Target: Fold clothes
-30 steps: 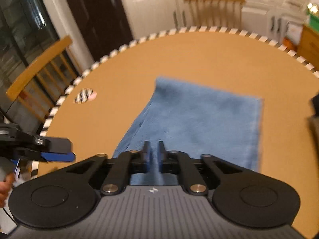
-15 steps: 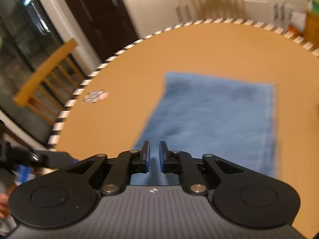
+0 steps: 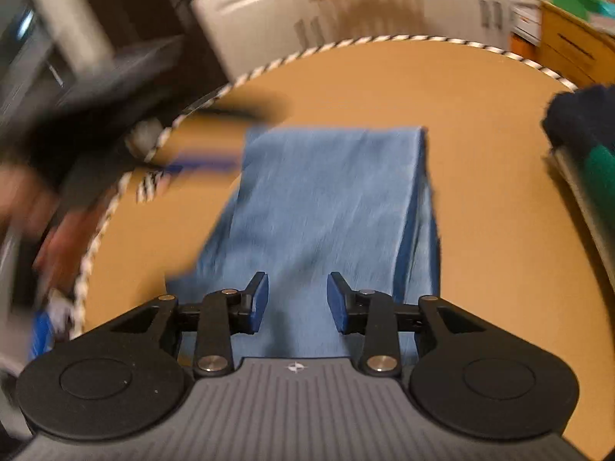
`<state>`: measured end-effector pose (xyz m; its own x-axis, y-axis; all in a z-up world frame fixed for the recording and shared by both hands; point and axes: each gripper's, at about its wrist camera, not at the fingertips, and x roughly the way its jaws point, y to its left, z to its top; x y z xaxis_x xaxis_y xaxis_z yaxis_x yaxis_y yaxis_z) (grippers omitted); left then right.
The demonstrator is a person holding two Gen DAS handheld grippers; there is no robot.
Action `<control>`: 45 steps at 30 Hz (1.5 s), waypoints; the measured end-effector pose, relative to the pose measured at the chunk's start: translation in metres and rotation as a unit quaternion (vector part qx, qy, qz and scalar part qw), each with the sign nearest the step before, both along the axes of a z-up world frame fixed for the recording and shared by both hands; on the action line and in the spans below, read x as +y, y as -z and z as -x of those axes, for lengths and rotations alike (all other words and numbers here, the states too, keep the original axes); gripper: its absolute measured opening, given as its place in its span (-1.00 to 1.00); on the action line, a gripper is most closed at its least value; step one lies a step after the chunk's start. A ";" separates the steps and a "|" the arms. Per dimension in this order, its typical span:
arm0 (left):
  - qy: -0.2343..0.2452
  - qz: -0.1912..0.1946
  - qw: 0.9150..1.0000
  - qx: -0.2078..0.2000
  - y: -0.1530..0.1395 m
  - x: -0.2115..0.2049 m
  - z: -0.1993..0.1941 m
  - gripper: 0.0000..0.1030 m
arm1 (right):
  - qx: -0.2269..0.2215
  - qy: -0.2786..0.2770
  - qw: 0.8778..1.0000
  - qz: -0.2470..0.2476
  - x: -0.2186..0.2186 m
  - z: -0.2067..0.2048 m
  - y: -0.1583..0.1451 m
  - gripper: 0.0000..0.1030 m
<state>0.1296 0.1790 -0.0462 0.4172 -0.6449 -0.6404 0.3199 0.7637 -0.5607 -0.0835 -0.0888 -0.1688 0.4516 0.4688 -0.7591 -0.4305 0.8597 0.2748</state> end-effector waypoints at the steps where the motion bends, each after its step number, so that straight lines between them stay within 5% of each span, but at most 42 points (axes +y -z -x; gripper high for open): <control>1: 0.006 -0.015 1.000 0.004 0.006 -0.010 -0.013 0.51 | -0.002 -0.001 1.000 0.006 0.003 0.004 0.005 -0.29; 6: 0.047 -0.109 0.993 -0.013 0.025 -0.051 -0.035 0.48 | -0.007 0.008 1.000 0.003 -0.003 0.008 0.015 -0.29; 9: 0.071 -0.170 0.982 -0.038 0.031 -0.073 -0.034 0.70 | -0.001 0.007 1.000 -0.005 -0.002 0.001 0.020 -0.29; 13: 0.086 -0.181 0.979 -0.028 0.021 -0.078 -0.039 0.74 | 0.003 -0.006 1.000 -0.017 -0.007 -0.003 0.019 -0.26; 18: 0.155 -0.173 0.970 -0.068 -0.012 -0.066 -0.051 0.82 | 0.004 0.047 0.997 -0.065 -0.037 0.009 0.004 0.09; 23: 0.249 -0.281 0.915 -0.147 -0.009 -0.072 -0.057 0.88 | 0.031 0.125 0.990 -0.063 -0.038 0.037 -0.008 0.14; 25: 0.271 -0.296 0.902 -0.158 -0.001 -0.075 -0.058 0.88 | 0.050 0.166 0.982 -0.078 -0.032 0.054 -0.012 0.15; 29: 0.295 -0.265 0.902 -0.171 0.009 -0.072 -0.053 0.93 | 0.097 0.283 0.940 -0.161 -0.019 0.089 -0.010 0.38; 31: 0.312 -0.252 0.901 -0.165 0.015 -0.073 -0.049 0.96 | 0.114 0.348 0.904 -0.223 -0.013 0.102 0.001 0.38; 34: 0.342 -0.233 0.900 -0.135 0.027 -0.074 -0.044 0.97 | 0.112 0.447 0.830 -0.314 -0.012 0.113 0.017 0.38; 35: 0.341 -0.230 0.901 -0.133 0.028 -0.073 -0.042 0.98 | 0.113 0.466 0.819 -0.315 -0.011 0.112 0.021 0.38; 37: 0.340 -0.227 0.903 -0.130 0.031 -0.071 -0.037 1.00 | 0.116 0.495 0.809 -0.295 -0.006 0.106 0.029 0.18; 40: 0.342 -0.236 0.900 -0.132 0.031 -0.067 -0.031 1.00 | 0.131 0.524 0.790 -0.291 -0.005 0.103 0.050 -0.50; 42: 0.342 -0.243 0.898 -0.133 0.029 -0.060 -0.027 1.00 | 0.145 0.537 0.772 -0.309 -0.011 0.096 0.062 -0.49; 45: 0.338 -0.251 0.898 -0.127 0.026 -0.047 -0.019 1.00 | 0.144 0.533 0.775 -0.307 -0.025 0.087 0.068 -0.48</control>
<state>0.1483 0.1321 -0.0723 0.2126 -0.4619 -0.8610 0.8748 0.4826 -0.0429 -0.1707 -0.1134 -0.2373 0.6847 0.2589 -0.6813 0.5890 0.3541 0.7265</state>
